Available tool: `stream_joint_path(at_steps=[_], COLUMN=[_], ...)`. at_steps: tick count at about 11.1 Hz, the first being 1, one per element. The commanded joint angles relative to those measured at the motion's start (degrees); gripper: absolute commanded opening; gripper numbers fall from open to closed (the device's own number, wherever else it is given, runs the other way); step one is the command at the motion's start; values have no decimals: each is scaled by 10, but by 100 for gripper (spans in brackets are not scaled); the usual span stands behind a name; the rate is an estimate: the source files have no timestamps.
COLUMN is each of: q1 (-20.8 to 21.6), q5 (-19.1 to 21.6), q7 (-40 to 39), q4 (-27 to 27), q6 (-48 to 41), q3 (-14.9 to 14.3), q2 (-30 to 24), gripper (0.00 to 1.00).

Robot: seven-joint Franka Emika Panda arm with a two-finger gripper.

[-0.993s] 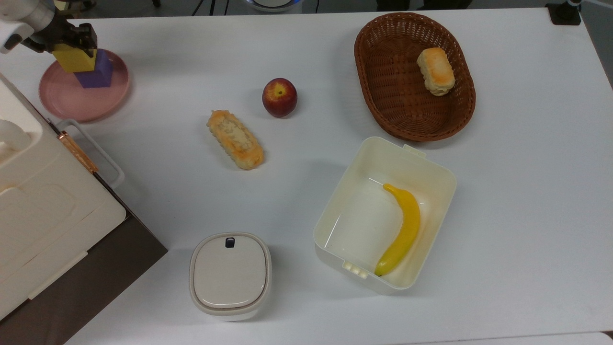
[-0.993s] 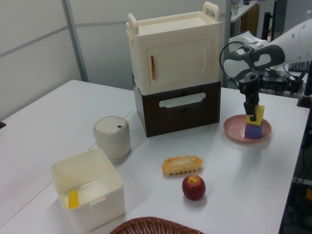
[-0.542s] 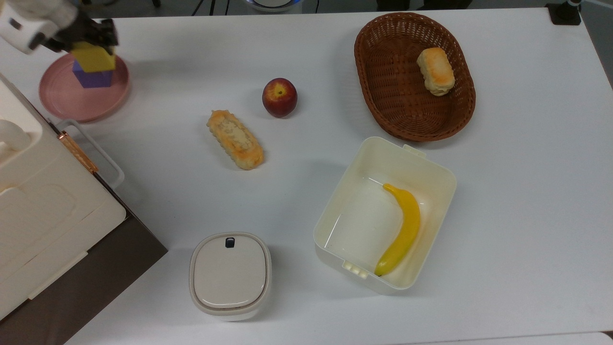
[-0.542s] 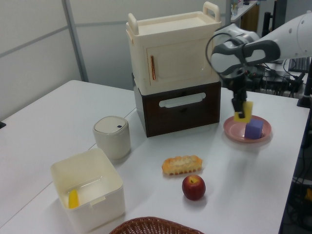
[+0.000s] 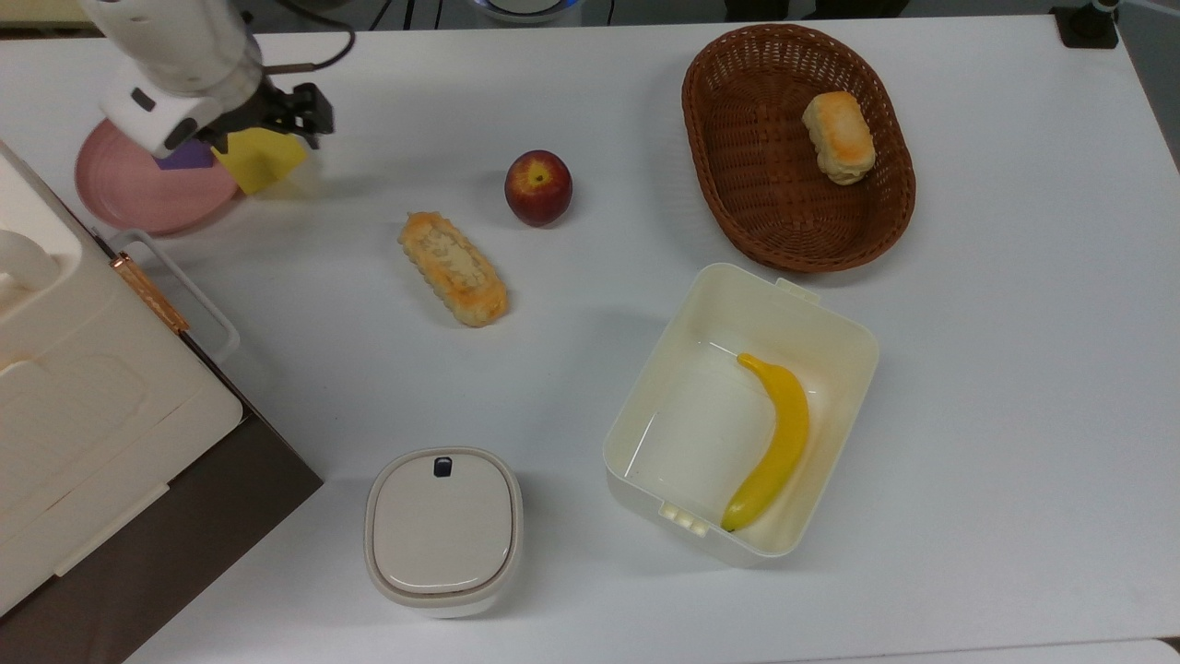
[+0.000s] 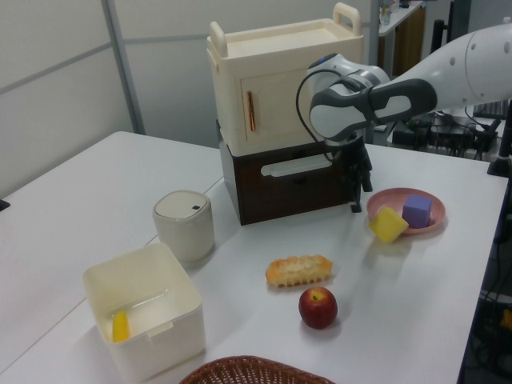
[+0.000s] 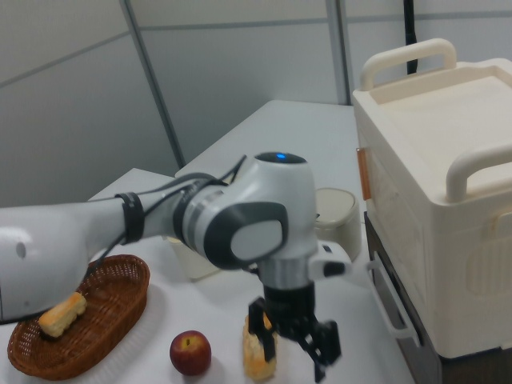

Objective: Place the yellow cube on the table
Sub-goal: 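Lower the yellow cube onto the table, open the gripper, withdraw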

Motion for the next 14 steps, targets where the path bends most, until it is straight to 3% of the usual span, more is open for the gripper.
stream_joint_path(at_steps=[1, 4, 7, 9, 11, 14], q1=[83, 157, 189, 189, 183, 174], q5=[12, 11, 12, 13, 59, 65], q7=[115, 216, 232, 254, 283, 287], q4=[7, 7, 4, 8, 42, 56], q6=[-15, -41, -42, -33, -37, -42], q3=[-7, -7, -6, -7, -13, -16], q2=[-26, -58, -103, -130, -130, -139], gripper=[100, 100, 100, 100, 100, 100])
